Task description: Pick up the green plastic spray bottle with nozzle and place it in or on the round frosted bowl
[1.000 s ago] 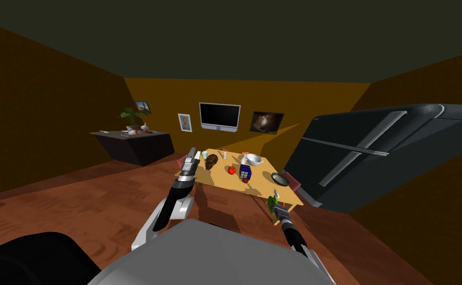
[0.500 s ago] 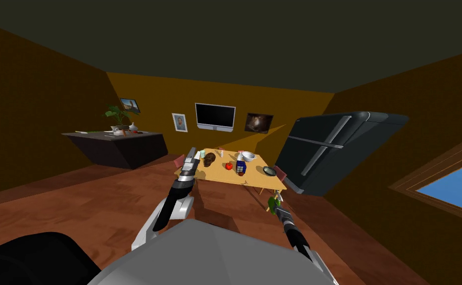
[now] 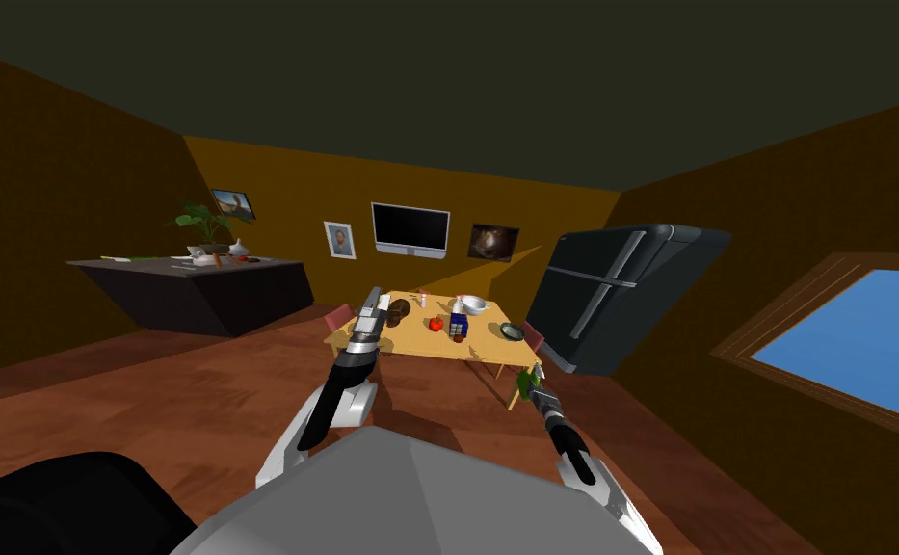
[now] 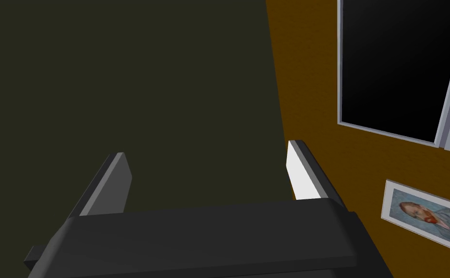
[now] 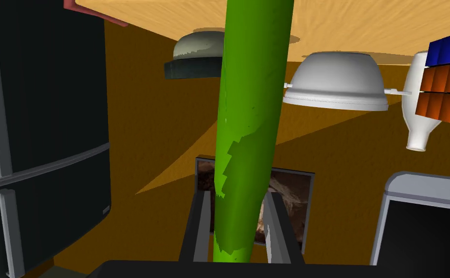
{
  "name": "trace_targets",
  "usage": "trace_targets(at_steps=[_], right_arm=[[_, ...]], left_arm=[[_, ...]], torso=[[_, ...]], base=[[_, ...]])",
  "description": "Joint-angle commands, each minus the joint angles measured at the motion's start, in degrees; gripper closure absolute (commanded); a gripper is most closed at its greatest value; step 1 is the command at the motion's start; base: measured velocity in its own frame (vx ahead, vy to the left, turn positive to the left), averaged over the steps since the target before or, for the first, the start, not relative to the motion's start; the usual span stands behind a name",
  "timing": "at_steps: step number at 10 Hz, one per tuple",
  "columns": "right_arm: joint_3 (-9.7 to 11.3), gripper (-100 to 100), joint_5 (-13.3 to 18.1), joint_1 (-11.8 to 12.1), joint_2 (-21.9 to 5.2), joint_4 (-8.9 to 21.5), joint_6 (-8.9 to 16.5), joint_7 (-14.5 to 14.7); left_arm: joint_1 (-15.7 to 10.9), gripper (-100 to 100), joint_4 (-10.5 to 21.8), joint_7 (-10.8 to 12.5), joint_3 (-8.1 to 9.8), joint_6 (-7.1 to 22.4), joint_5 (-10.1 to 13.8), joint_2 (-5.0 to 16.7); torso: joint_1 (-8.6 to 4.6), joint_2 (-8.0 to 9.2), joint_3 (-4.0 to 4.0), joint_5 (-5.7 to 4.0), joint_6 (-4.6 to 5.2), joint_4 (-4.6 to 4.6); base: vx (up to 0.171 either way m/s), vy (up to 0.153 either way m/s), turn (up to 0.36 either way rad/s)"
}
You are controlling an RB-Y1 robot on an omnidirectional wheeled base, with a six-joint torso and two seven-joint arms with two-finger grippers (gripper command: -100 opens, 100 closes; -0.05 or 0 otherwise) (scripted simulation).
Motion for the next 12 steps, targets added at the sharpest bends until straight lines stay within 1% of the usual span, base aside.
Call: trace_targets(at_steps=[1, 3, 8, 9, 10, 12], right_arm=[[0.5, 100, -0.2, -2.1, -0.2, 1.2, -0.8, 0.6], [1.5, 100, -0.5, -4.9, -0.6, 2.1, -1.2, 0.9], [4.5, 100, -1.4, -12.9, -1.4, 4.2, -1.9, 1.2], [4.5, 100, -1.4, -12.9, -1.4, 4.2, -1.9, 1.2], [5.6, 100, -1.8, -15.8, -1.7, 4.9, -2.1, 1.2], [5.6, 100, -1.8, -15.9, -1.7, 4.9, -2.1, 1.2]], left_arm=[[0.0, 0, 0.0, 0.0, 0.00, 0.0, 0.0, 0.0], [0.0, 0, 0.0, 0.0, 0.00, 0.0, 0.0, 0.0], [0.0, 0, 0.0, 0.0, 0.00, 0.0, 0.0, 0.0], [0.0, 0, 0.0, 0.0, 0.00, 0.0, 0.0, 0.0], [0.0, 0, 0.0, 0.0, 0.00, 0.0, 0.0, 0.0], [0.0, 0, 0.0, 0.0, 0.00, 0.0, 0.0, 0.0]], torso=[[0.00, 0.00, 0.00, 0.00, 0.00, 0.00], [0.08, -0.21, -0.13, 0.04, -0.05, -0.05], [0.03, -0.57, -0.33, 0.10, -0.14, -0.13], [0.09, -0.63, -0.37, 0.10, -0.19, -0.15], [0.24, -0.36, -0.27, 0.10, -0.15, -0.17], [0.17, -0.29, -0.21, 0.12, -0.15, -0.13]], base=[[0.120, -0.102, -0.010], [0.149, -0.131, -0.002], [0.204, -0.152, 0.009], [0.127, -0.094, 0.025], [0.142, -0.112, -0.010], [0.111, -0.107, 0.021]])
